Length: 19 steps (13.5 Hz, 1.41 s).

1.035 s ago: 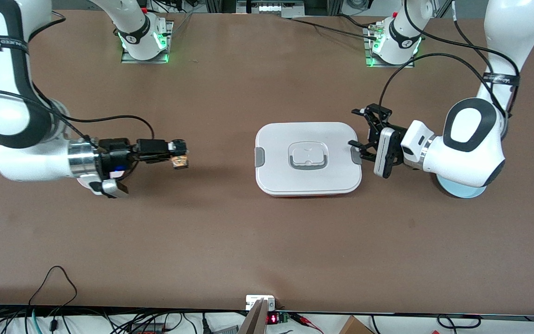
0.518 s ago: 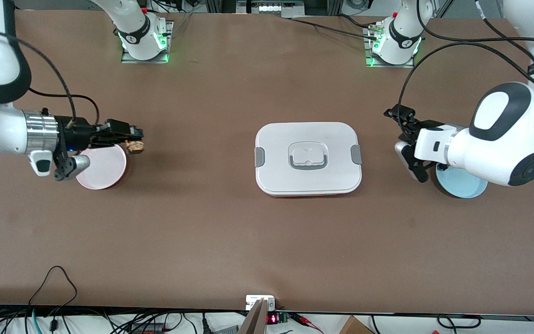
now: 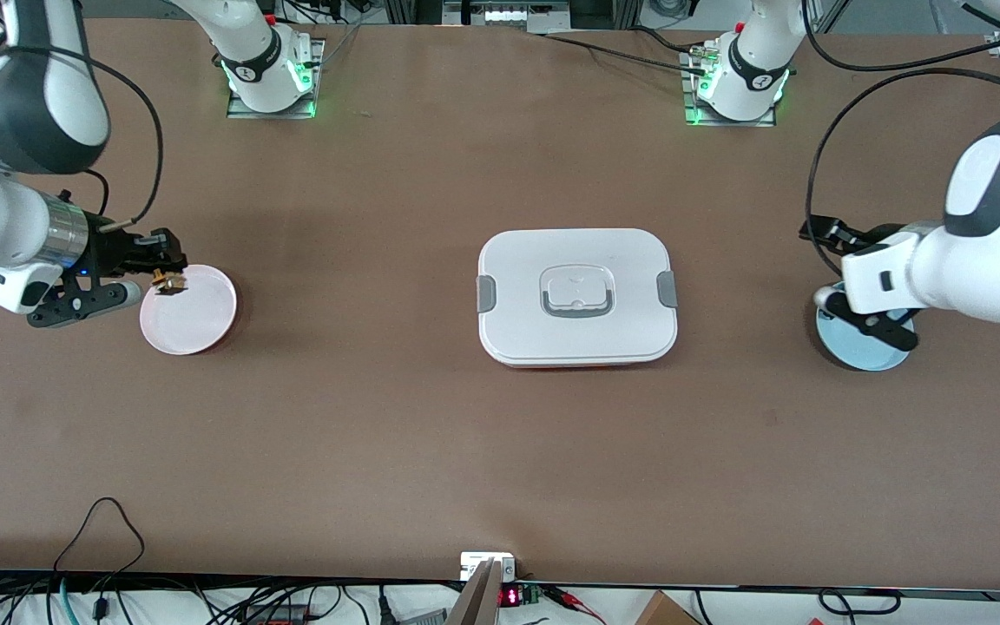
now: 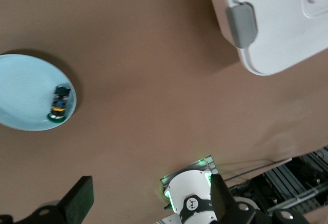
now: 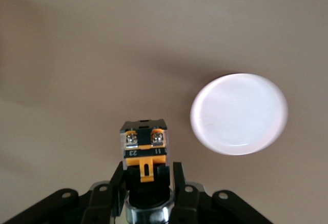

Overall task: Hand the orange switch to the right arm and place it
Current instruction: 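Carry the switch over the white plate while the left gripper withdraws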

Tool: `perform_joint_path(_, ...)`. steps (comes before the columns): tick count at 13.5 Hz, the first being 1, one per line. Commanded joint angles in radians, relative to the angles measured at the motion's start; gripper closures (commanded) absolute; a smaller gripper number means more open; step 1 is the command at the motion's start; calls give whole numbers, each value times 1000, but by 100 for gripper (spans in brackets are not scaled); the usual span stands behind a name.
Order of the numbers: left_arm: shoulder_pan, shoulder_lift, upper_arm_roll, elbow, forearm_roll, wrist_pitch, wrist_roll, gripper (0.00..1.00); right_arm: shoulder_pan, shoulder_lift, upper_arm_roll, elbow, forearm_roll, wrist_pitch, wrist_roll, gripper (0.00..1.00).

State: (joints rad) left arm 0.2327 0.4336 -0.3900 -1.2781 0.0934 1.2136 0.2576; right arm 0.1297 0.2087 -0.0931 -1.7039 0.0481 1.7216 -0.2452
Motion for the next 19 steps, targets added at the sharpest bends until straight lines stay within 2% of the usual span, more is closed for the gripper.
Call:
perform_joint_path(1,-65,-117,145,-54,17,169,-11,0,16,-22,-23,-158,-130,175,13,100)
perform_joint_path(3,-98,-209,254,-165,-42,318,-23,0,19,1,-53,-236,-151,306,14,100)
perform_joint_path(5,-208,-304,392,-274,-63,391,-73,0,13,24,-74,-305,-151,421,15,100)
perform_joint_path(6,-226,-353,411,-330,-61,435,-96,0,10,44,-76,-331,-151,476,17,100)
perform_joint_path(8,-220,-468,411,-470,-63,556,-122,0,-10,84,-76,-376,-151,579,17,100)
perform_joint_path(9,-219,-487,407,-490,-58,566,-139,0,-15,98,-76,-399,-149,625,17,100)
perform_joint_path(12,-216,-480,387,-463,-50,486,-164,0,-35,159,-76,-424,-143,708,18,100)
perform_joint_path(17,-223,-470,385,-438,-49,462,-172,0,-62,216,-76,-464,-136,814,18,98)
perform_joint_path(18,-223,-470,385,-438,-49,458,-172,0,-62,221,-76,-464,-134,816,20,96)
perform_joint_path(19,-222,-469,385,-438,-49,454,-170,0,-62,221,-74,-464,-132,813,20,91)
